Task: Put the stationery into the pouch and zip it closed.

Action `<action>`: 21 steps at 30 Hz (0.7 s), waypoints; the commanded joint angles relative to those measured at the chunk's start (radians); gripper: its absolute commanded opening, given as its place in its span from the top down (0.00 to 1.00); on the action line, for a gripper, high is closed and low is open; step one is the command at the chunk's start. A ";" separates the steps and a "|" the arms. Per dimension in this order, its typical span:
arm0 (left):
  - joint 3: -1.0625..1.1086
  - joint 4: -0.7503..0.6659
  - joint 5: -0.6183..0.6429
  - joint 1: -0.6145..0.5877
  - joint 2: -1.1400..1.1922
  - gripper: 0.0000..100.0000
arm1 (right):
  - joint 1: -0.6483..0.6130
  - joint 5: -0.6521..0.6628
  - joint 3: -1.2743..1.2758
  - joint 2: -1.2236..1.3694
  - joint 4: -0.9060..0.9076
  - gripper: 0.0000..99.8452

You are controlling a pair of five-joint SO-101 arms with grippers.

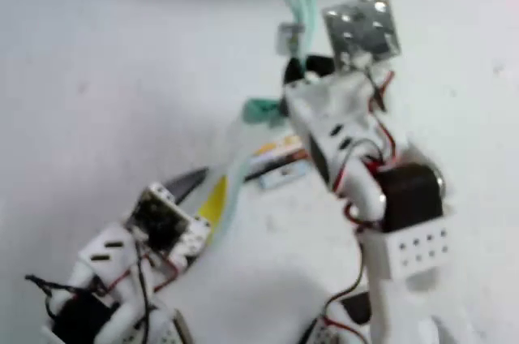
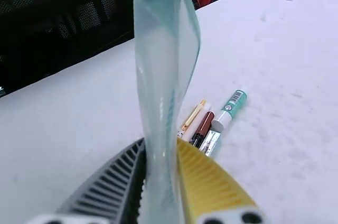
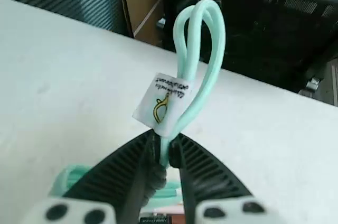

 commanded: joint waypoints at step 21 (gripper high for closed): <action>-0.009 -0.028 0.014 -0.008 -0.016 0.98 | -0.035 0.127 -0.126 0.005 0.320 0.98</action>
